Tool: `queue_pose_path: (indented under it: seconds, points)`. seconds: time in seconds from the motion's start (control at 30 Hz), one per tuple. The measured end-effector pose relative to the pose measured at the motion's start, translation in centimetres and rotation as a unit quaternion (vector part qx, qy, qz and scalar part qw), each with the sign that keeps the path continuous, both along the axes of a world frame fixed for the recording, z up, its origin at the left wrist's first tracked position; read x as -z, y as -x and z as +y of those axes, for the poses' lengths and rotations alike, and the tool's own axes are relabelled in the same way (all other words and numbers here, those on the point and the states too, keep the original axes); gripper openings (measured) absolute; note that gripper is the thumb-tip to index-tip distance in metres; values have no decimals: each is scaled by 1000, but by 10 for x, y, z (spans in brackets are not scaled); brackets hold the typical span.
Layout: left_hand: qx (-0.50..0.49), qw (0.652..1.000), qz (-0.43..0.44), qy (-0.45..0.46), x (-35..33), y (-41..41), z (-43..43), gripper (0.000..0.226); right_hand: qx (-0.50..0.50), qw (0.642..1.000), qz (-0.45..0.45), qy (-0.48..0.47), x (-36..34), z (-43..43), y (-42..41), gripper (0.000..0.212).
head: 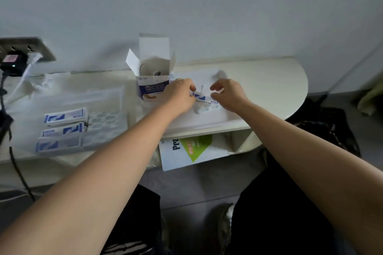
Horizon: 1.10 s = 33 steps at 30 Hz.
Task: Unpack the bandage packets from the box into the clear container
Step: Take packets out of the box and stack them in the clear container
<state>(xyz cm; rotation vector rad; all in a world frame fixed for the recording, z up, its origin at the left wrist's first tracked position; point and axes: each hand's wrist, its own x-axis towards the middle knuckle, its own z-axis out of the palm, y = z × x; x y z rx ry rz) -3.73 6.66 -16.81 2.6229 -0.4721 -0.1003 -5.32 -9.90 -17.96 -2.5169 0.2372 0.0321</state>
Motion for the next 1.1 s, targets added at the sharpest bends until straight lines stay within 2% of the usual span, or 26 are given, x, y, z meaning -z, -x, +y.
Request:
queue_pose_path:
  seconds: [0.2, 0.3, 0.4, 0.5, 0.6, 0.7, 0.97, 1.1]
  points:
    - [13, 999, -3, -29, 26, -13, -24, 45, -26, 996, 16, 80, 23, -4, -11, 39]
    - [22, 999, 19, -34, 35, -16, -27, 54, -38, 994, 27, 98, 28, -3, -14, 38]
    - [24, 998, 5, -52, 40, -19, -29, 52, -38, 996, 25, 78, 29, -5, -16, 29]
    - [3, 999, -13, -51, 40, -22, -29, 40, -45, 998, 28, 46, 27, -9, -15, 20]
    - [-18, 1000, -1, -5, 36, -27, -25, 17, -56, 998, 21, -5, 23, -14, -15, 13]
    - [-35, 998, 31, 44, 28, -27, -23, 8, -54, 997, 13, -46, 18, -17, -14, 9]
    - [-79, 961, 173, 198, 20, -20, -21, 20, -49, 996, -1, -77, 7, -22, -7, 17]
    - [-82, 946, 211, 231, 15, -15, -18, 19, -47, 996, 0, -72, 2, -21, -3, 16]
